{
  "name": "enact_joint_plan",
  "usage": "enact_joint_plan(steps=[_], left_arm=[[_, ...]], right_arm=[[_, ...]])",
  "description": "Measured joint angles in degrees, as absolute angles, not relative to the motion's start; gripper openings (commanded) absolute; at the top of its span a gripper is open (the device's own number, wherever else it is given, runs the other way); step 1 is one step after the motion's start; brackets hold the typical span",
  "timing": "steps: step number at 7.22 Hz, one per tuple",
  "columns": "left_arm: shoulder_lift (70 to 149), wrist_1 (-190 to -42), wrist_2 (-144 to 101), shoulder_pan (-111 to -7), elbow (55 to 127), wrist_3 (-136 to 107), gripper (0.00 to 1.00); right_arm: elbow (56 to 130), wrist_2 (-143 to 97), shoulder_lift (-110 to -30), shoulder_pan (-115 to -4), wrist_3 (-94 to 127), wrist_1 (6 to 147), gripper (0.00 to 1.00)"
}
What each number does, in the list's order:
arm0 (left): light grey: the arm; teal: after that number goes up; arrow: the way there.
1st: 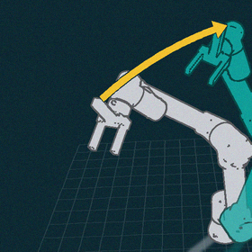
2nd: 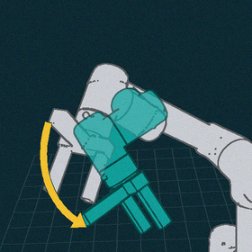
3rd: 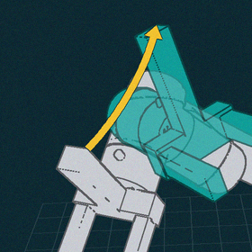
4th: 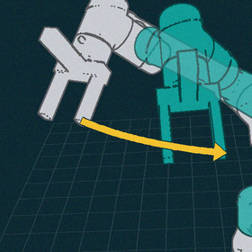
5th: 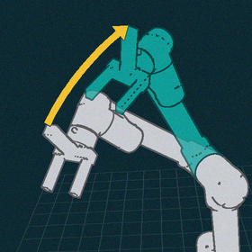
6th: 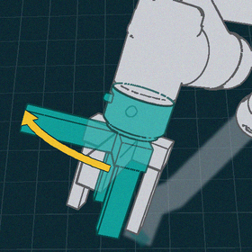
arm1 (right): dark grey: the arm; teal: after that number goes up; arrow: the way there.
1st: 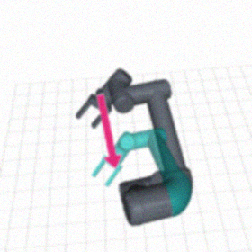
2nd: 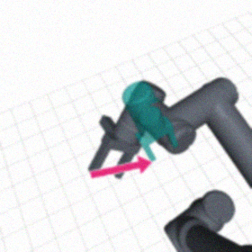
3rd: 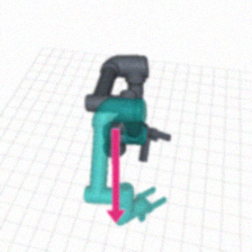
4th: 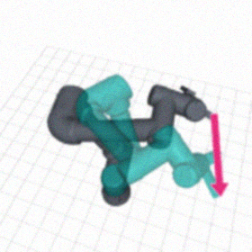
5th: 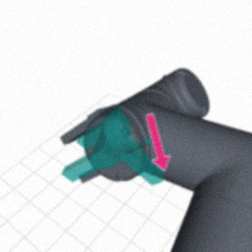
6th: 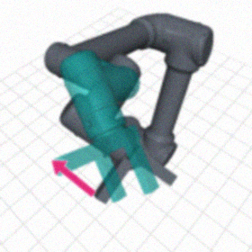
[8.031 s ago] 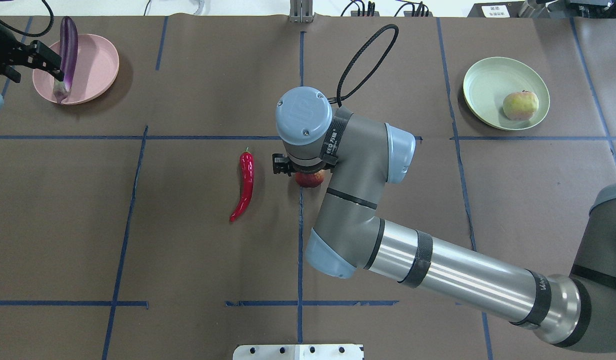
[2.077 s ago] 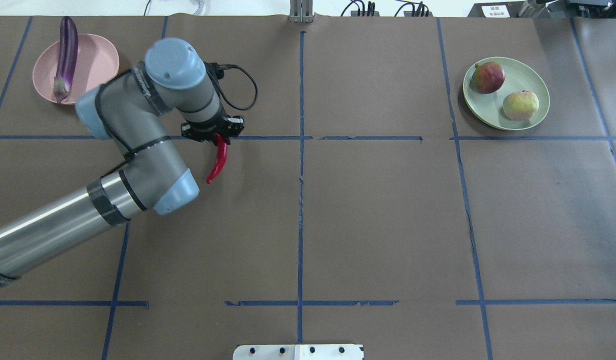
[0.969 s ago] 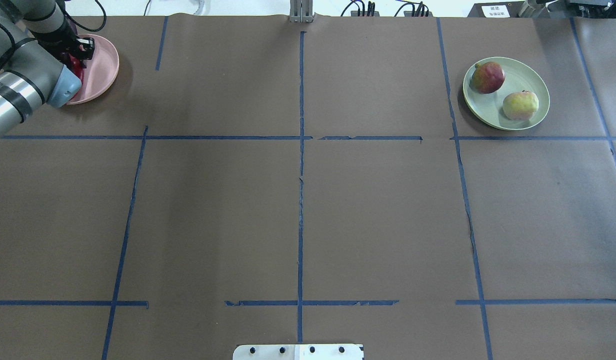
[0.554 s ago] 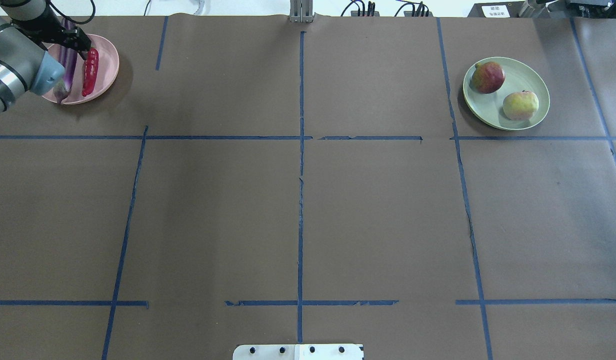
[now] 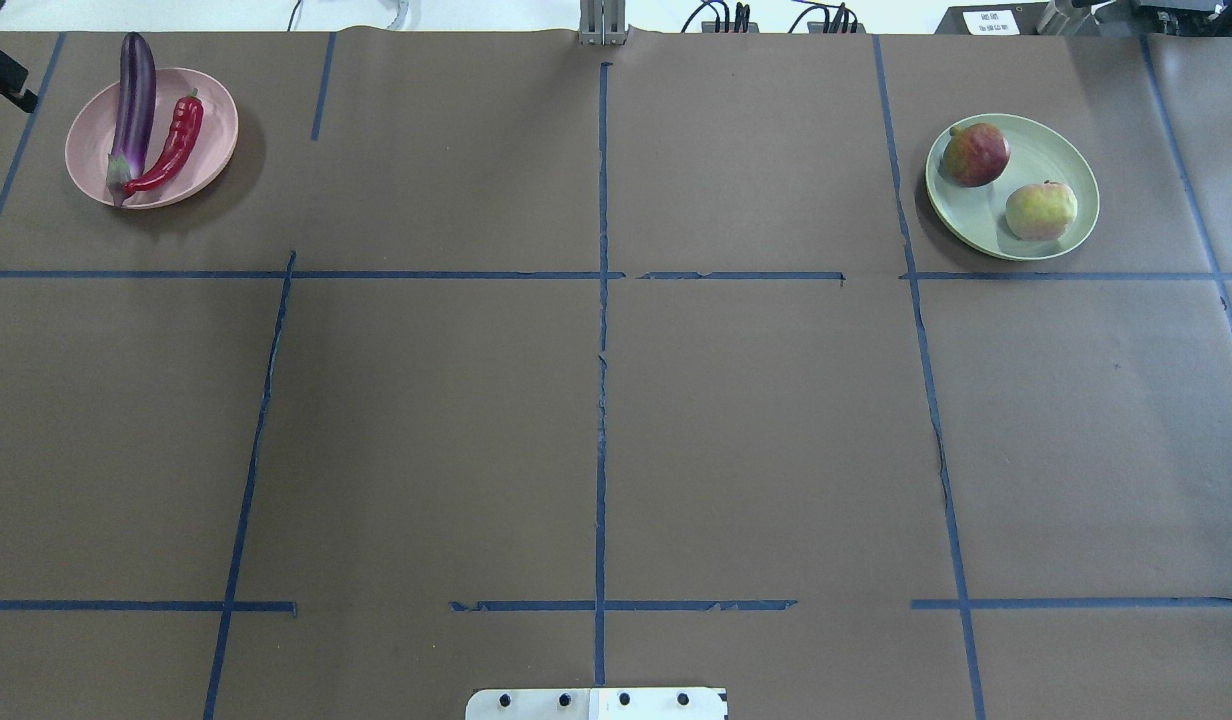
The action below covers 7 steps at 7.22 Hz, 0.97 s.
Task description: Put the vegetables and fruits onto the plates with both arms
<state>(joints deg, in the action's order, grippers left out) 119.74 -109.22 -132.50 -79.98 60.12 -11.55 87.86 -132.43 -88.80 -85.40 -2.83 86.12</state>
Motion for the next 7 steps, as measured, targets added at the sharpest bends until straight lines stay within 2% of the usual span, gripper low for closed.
enact_joint_plan(steps=[2, 4, 5, 7], left_arm=[[112.67, -96.16, -133.20, -83.73, 73.04, -2.72, 1.00], [100.23, -87.19, -133.17, -85.42, 88.01, 1.51, 1.00], [94.66, -86.19, -133.36, -85.92, 92.75, 2.00, 1.00], [87.54, -86.77, -133.52, -86.72, 96.78, 2.29, 1.00]], right_arm=[[90.35, -134.29, -91.81, -88.73, -3.30, 86.29, 1.00], [92.03, -134.46, -93.12, -89.47, -3.24, 86.60, 1.00], [92.23, -134.44, -93.24, -89.52, -3.04, 86.62, 1.00], [92.37, -134.60, -93.46, -89.56, -2.70, 86.56, 1.00]])
